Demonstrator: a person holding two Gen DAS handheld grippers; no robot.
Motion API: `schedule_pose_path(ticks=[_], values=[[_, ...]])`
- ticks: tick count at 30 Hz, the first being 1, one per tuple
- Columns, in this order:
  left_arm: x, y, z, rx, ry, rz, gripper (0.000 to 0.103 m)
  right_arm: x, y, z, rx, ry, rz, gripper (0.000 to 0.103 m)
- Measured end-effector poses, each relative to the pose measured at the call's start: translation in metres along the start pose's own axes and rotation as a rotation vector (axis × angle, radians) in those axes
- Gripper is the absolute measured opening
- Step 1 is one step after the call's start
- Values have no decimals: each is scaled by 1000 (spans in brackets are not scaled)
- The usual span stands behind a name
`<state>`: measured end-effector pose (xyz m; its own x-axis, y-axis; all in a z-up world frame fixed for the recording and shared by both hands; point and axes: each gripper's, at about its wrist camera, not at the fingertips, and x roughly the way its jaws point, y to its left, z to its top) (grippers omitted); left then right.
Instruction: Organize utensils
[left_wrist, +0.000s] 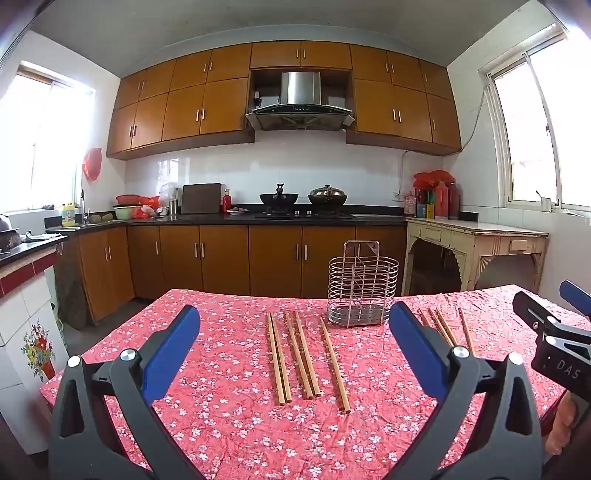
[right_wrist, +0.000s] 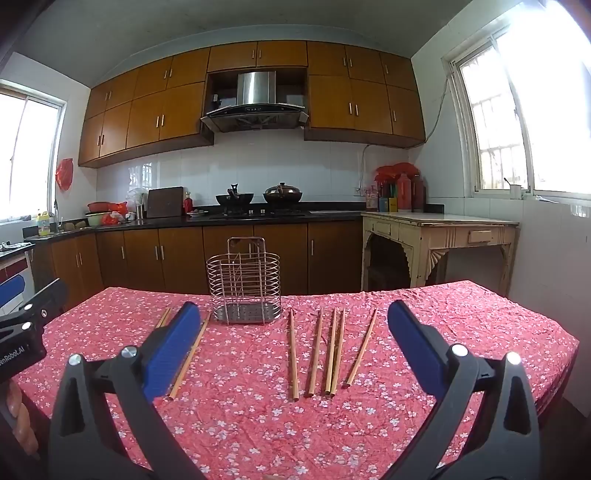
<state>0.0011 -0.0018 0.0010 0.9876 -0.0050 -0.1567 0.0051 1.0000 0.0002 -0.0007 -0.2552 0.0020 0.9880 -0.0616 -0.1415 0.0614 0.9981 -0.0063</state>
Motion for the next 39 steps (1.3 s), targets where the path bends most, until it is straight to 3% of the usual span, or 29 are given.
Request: schedule_pose_path(ticks=[39], values=[[-7,-3,2,3,-2,-4,101,2,0,-2,4,4,3,99]])
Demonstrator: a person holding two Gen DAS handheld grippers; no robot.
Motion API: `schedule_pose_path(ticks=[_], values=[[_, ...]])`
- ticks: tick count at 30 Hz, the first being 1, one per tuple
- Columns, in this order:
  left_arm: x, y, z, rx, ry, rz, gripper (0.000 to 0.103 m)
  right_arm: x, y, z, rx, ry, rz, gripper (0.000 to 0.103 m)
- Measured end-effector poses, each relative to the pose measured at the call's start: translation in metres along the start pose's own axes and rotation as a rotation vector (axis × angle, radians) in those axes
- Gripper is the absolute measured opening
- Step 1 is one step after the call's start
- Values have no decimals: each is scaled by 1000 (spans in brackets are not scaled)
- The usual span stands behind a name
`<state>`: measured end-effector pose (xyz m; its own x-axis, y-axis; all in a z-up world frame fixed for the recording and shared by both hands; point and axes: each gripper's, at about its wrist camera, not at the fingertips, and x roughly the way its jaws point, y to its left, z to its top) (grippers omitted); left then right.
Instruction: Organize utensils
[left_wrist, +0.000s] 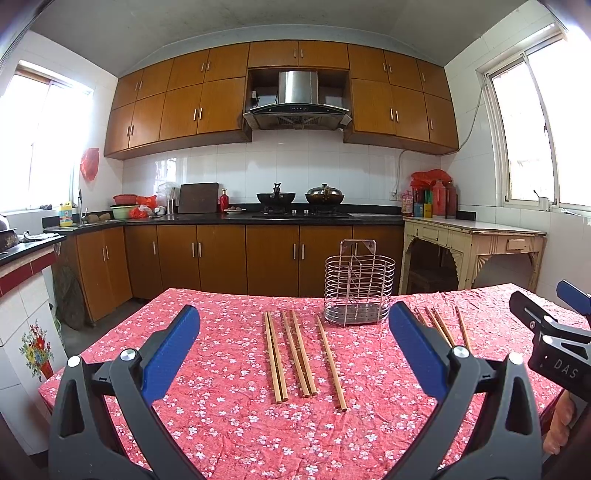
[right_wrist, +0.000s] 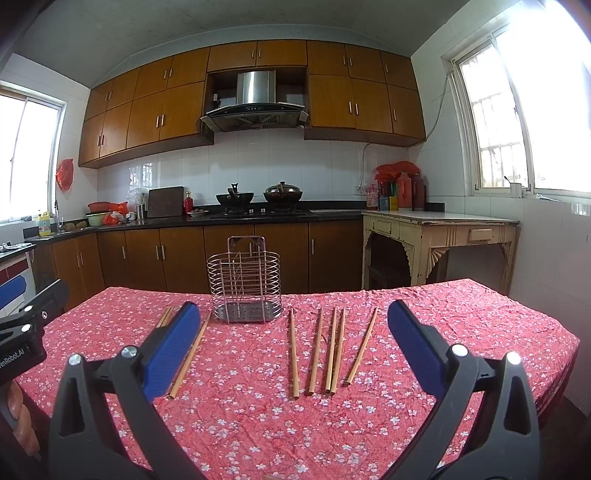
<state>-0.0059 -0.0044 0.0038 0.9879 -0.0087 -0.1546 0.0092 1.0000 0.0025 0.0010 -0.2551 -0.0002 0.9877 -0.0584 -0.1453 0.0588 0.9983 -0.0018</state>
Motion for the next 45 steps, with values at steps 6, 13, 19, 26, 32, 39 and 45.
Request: schedule_pose_path(ticks=[6,13,19,26,32,39,45], values=[[0,1,0,0,0,0,101,0,0,0,1,0,0,99],[1,1,0,0,0,-1,101,0,0,0,1,0,0,99],[1,0,0,0,1,0,101,1,0,0,3,0,0,99],[1,1,-1,0,1,1,101,0,-1,0,3,1,1,99],[3,1,-3,1,3,0,101,1,-1,-1,4,1,1,99],[3,1,-3,1,3,0,101,2,-2,-3,6,4,2,99],[3,0,-4,1,4,0,101,4,-2,-5,6,5,2,99]])
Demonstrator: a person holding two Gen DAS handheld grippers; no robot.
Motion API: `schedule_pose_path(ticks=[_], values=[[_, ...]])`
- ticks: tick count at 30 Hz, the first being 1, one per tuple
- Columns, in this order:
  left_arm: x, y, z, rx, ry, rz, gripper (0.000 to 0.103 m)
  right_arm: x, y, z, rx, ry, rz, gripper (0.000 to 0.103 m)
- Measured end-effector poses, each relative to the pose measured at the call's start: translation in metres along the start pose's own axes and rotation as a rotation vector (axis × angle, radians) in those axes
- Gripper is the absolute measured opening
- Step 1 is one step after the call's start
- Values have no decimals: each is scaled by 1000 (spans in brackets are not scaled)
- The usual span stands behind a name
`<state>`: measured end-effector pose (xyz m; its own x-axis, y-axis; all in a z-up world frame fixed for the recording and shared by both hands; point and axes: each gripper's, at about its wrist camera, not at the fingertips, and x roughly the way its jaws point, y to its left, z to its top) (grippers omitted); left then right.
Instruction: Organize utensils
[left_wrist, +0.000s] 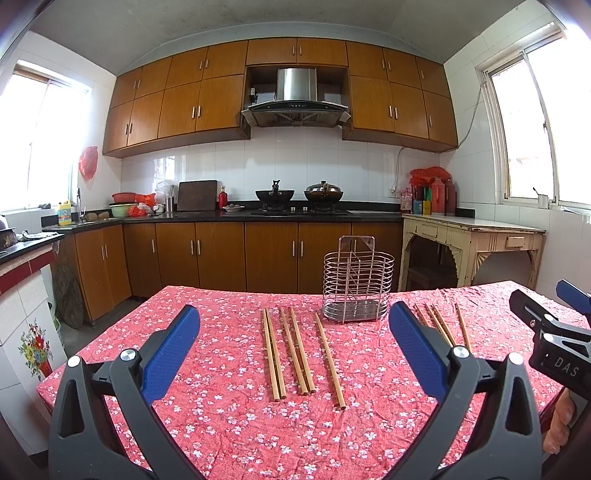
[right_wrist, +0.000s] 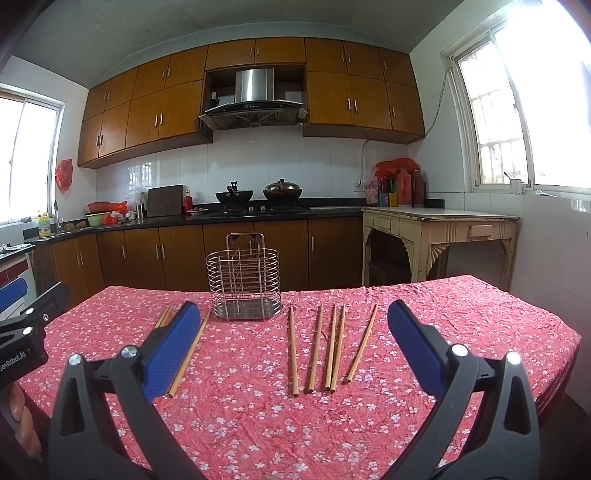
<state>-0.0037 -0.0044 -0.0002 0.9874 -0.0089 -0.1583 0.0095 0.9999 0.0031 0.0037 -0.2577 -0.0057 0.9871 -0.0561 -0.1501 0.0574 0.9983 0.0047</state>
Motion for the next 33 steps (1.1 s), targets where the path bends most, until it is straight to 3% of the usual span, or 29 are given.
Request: schedule_pose_path(ticks=[9,15,17,19,22,33], values=[[17,7,-12,-56,61,29,101,31,-16,-11,15,88,-58,99],[45,21,-20,-58,165,85,101,93,-54,-20,60,286,-153,97],[55,26,-21,-50,197,105,101,119,-65,-26,76,379,-166,86],[65,30,-23,-54,235,107,101,146,-76,-36,97,483,-169,69],[75,35,-28,-62,283,112,101,169,-82,-50,145,579,-143,51],[92,41,-44,-63,381,99,101,204,-74,-75,131,691,-166,29]])
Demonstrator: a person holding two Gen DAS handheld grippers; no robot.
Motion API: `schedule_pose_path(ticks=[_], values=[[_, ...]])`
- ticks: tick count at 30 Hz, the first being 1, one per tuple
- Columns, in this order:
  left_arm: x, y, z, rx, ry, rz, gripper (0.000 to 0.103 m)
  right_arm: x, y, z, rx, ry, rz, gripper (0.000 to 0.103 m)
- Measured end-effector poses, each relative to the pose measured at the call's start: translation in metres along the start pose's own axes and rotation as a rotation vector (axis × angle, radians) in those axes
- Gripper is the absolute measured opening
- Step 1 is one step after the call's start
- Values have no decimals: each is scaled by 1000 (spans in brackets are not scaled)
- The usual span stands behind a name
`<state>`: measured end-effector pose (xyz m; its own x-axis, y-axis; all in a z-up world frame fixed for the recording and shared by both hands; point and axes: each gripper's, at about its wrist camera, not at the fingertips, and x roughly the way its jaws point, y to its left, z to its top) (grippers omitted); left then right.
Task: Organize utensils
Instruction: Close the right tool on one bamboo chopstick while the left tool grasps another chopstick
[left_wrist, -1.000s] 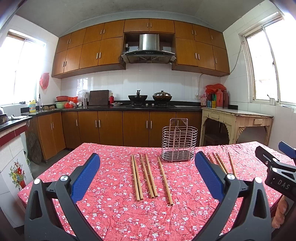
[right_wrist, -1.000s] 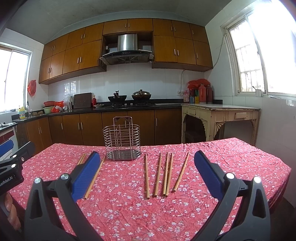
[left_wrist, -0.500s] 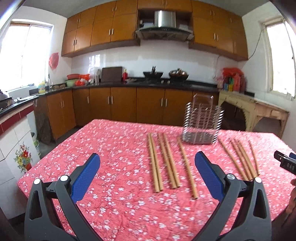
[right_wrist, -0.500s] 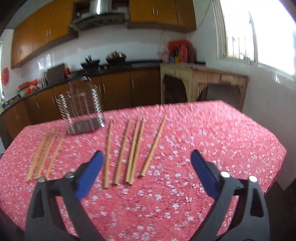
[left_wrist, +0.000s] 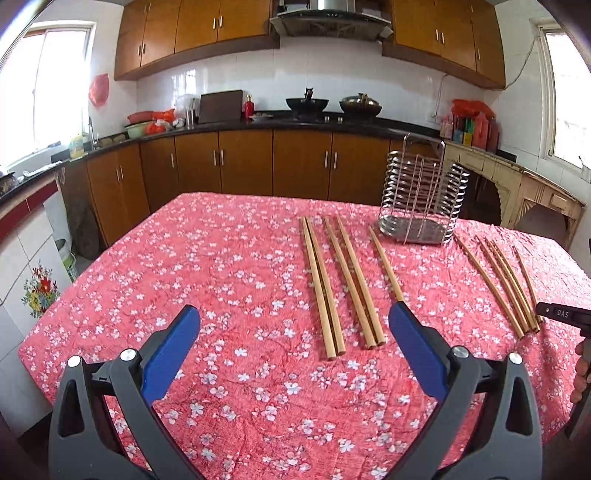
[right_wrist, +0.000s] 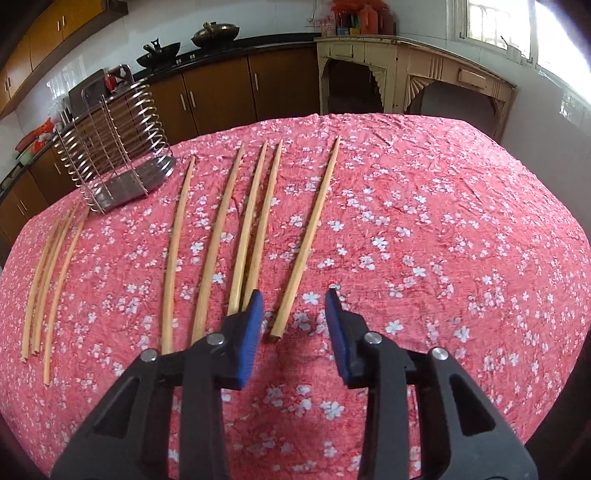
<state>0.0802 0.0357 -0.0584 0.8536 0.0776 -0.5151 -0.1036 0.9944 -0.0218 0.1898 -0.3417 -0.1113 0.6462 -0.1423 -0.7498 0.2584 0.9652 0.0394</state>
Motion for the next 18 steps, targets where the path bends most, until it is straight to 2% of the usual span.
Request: schedule_pose_path(ticks=[3,6,8,10,15,18], values=[[6,1,-1,-8,25,-1,95,7,0,1,-5,-3,-19,22],[13,3,-2,-16,58,-12,87,7,-4,2,10,-9,-39,9],[20,2,-3,-18,97,-25,75,7,-12,2,45,-8,-53,8],[27,0,-6,-13,125,-33,69,7,-20,3,74,-9,-54,8],[47,-6,-11,6,214,-49,48,5,-23,2,65,-19,-62,8],[56,-7,-11,1,248,-66,44,2,-22,-1,58,-23,-59,8]])
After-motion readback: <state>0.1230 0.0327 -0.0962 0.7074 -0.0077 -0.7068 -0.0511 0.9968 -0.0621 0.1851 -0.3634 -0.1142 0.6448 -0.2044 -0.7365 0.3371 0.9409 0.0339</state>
